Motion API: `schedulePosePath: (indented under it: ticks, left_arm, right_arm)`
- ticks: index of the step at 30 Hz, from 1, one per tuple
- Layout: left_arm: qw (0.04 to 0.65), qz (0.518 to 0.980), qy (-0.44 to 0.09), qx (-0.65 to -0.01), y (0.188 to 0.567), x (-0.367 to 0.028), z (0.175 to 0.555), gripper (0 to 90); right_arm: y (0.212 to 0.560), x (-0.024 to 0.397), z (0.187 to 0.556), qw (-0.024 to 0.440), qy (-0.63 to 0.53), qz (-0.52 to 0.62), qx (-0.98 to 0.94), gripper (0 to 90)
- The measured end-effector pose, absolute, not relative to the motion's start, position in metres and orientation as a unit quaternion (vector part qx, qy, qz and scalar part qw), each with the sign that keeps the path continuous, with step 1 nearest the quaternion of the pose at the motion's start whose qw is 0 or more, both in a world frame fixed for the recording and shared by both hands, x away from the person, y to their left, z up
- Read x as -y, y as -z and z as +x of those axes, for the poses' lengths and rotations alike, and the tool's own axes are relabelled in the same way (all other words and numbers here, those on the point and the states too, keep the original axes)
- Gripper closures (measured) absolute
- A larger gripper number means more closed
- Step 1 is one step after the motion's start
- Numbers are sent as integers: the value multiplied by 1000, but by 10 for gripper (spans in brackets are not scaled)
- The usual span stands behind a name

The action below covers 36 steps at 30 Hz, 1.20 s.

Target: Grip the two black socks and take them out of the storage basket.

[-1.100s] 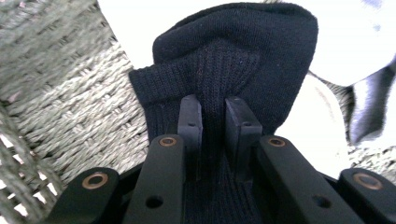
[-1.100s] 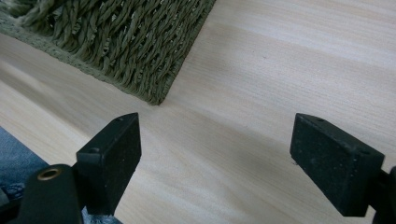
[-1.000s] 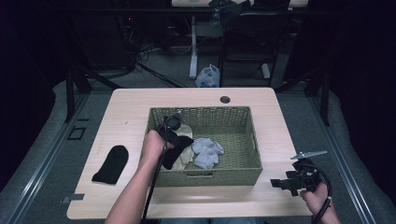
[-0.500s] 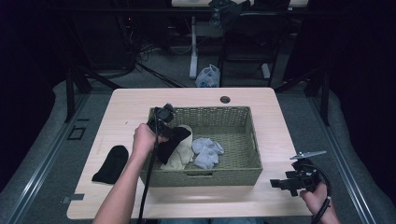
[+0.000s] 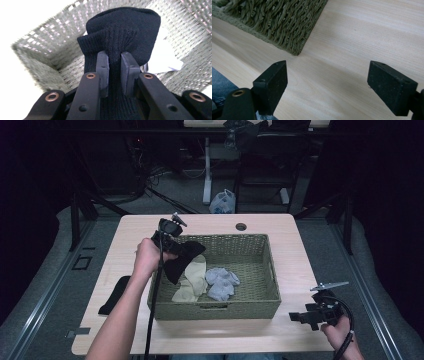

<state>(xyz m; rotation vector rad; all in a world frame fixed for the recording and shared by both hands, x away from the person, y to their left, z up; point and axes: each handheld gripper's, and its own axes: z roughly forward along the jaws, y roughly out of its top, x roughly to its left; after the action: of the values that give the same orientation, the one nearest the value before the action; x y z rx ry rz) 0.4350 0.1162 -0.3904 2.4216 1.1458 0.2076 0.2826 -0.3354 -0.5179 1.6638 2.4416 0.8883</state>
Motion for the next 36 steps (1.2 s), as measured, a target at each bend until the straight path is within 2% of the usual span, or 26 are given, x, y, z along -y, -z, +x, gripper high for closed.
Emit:
schedulePosePath:
  ticks: [16,25,36]
  left_arm:
    - [243,861,-120,-431,336,-155,422,792]
    - [239,852,-127,-448,331,-181,414,791]
    - [220,837,-133,-483,341,-223,403,790]
  right_arm:
    - [518,335,283,27,-286,536,-794,164]
    - [518,335,283,27,-287,536,-794,163]
    - [518,334,283,27,-287,536,-794,163]
